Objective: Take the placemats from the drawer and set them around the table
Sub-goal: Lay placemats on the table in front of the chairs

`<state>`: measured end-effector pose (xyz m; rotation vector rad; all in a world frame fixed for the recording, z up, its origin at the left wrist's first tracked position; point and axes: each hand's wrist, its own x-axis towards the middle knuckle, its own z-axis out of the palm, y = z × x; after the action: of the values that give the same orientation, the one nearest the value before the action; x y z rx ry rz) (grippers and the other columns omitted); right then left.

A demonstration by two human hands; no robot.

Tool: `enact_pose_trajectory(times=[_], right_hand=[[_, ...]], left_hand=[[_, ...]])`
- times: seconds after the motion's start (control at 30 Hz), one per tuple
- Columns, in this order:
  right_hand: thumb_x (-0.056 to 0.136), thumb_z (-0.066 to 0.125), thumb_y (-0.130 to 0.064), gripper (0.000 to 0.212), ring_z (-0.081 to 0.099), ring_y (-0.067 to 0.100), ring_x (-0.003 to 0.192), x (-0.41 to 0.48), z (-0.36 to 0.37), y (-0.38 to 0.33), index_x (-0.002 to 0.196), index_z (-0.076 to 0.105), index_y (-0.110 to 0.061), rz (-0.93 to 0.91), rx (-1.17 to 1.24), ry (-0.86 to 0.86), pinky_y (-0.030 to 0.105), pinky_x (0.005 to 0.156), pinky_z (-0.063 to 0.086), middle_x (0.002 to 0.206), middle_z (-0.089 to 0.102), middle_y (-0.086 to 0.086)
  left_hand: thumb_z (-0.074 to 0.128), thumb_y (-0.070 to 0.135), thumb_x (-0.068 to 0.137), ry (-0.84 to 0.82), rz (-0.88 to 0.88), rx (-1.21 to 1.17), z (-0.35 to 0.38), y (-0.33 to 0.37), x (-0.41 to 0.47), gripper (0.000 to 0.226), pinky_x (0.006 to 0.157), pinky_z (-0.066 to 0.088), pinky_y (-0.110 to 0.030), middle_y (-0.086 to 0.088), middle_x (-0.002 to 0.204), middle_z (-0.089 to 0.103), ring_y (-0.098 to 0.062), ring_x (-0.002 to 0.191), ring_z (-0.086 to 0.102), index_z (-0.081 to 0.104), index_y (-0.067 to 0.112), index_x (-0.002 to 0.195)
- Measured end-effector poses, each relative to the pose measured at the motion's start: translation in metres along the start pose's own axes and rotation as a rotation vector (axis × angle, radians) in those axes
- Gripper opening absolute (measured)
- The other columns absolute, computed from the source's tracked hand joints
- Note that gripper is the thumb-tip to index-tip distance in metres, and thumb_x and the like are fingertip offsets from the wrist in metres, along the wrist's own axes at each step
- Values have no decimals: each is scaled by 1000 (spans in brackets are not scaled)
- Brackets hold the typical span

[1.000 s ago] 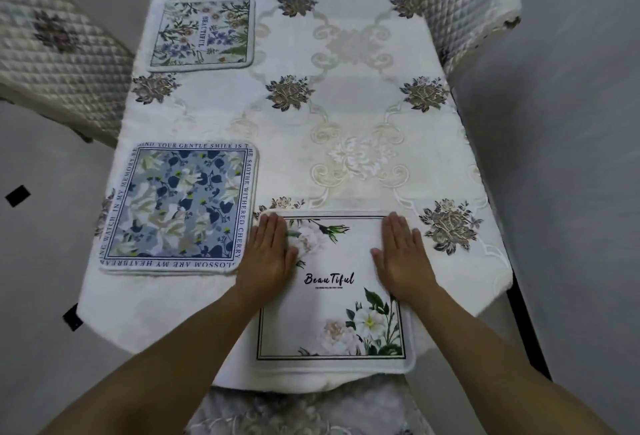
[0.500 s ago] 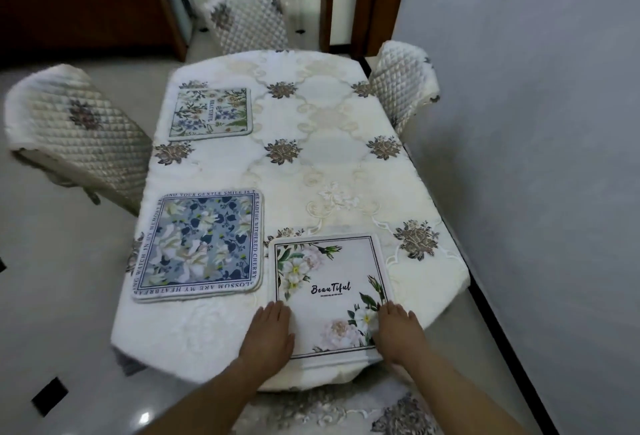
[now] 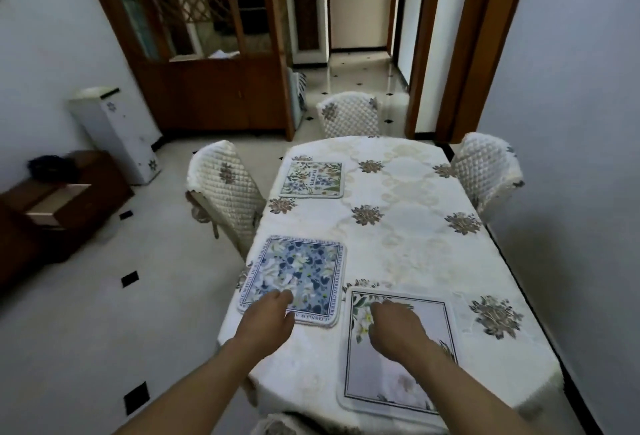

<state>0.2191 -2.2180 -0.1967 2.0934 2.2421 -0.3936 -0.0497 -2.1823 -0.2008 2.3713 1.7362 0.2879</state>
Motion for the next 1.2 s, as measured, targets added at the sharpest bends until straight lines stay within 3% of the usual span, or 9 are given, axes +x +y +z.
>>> enact_pose_trajectory(times=[0.17,0.43,0.57,0.7,0.83,1.0,1.1,1.2], right_hand=[[93,46,-21,27,60,28,108,11,-10,-49,116,56,-12,-62,-35,30,33,84,47,119,61,10],[95,48,-31,30,60,29,95,66,1,-151,120,52,-14,-22,-51,27,36,73,46,108,61,11],[96,43,-30,12,49,25,77,89,27,-204,91,43,-20,79,-3,-7,34,67,41,76,38,-2],[96,44,-30,11,47,22,77,95,47,-240,90,42,-21,224,70,-85,32,65,39,82,40,-2],[92,47,-26,9,53,23,82,96,55,-252,95,50,-18,360,132,-100,32,66,42,93,51,3],[94,45,-25,15,59,24,92,112,65,-235,103,54,-17,491,173,-129,33,71,44,107,59,4],[96,46,-27,12,55,21,82,134,73,-220,99,53,-19,557,210,-138,32,67,43,98,57,3],[95,44,-26,22,45,15,65,157,80,-207,74,38,-24,617,279,-118,31,59,39,77,45,-4]], left_hand=[[50,35,90,32,-38,42,-25,-45,-15,20,76,46,-36,-3,108,61,-26,99,59,55,21,104],[49,36,90,-56,11,-66,-45,-168,-13,23,75,43,-31,1,110,58,-21,99,58,58,24,106],[48,34,88,-96,92,-105,-59,-238,-1,20,72,44,-31,-3,103,57,-21,93,55,58,20,99],[51,32,91,-106,129,-92,-68,-281,19,14,72,44,-32,-1,102,56,-15,87,49,56,21,99],[53,28,91,-112,243,-108,-60,-284,54,18,69,35,-30,-6,103,59,-24,95,55,58,17,104],[53,28,88,-180,355,-90,-34,-252,98,23,83,47,-39,-9,107,61,-29,102,56,58,14,107],[49,30,90,-225,447,-12,-19,-236,131,24,80,44,-38,-8,107,59,-29,101,54,55,15,108],[47,26,91,-235,538,78,-10,-227,169,23,79,38,-38,-9,109,57,-31,102,51,53,14,109]])
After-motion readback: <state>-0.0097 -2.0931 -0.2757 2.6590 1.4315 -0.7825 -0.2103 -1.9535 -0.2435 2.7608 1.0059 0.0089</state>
